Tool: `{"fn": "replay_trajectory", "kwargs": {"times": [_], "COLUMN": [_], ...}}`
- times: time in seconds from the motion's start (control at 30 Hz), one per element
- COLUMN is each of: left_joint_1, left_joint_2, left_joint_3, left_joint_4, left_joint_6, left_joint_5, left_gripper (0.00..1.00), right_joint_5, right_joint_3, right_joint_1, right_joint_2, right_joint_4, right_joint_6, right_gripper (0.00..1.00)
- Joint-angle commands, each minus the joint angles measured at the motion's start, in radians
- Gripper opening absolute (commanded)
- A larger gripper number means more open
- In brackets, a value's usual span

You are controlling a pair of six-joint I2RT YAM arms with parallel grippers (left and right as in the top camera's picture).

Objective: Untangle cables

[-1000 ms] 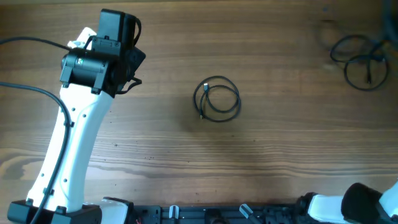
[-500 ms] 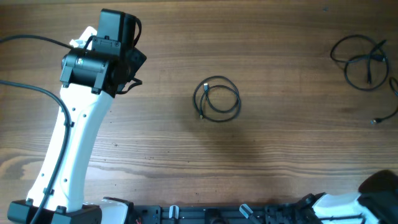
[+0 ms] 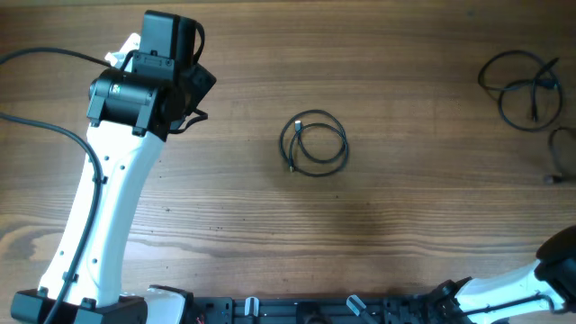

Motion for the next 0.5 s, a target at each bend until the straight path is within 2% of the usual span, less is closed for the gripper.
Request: {"fn": "replay_trajectory", "kwargs": {"times": [0.0,0.03,0.17,0.23,0.3,0.47], "left_joint_1": [-0.005,-0.013,-0.032,-0.032,-0.001,0.109], "left_joint_2": [0.002,0.002,0.002,0.002,-0.001,0.000], "left_joint_3": [0.001,0.001,0.001,0.001,0.001,0.001], "left_joint_4": [0.010,0.017,0.019,0.027,0.069,0.132], "left_joint_6": [0.048,0.063,0.066,0.065,0.106,0.227], "left_joint_5": [0.009,0.009,0.008,0.010,0.047,0.203], "left_gripper": [0.60,0.60,0.64,0.70,0.78,0.83], "right_joint_5": [-0.097,-0.151,-0.393,-0.476,-0.531,-0.544], "right_joint_3": [-0.111,-0.114,-0.062,-0.050,-0.049,-0.049], "right_joint_1": [-0.002,-0.002,0.024,0.056,0.144,0.408], "right_joint_2": [0.017,0.017,-0.014,-0.044,-0.109,-0.169], "right_joint_4": [0.090,0.094,0.049,0.026,-0.029,-0.085], "right_joint_6": [0.021,-0.003,-0.159,-0.236,-0.306,-0.365], "right_gripper": [0.90,0.99,1.00,1.00,1.00,1.00]}}
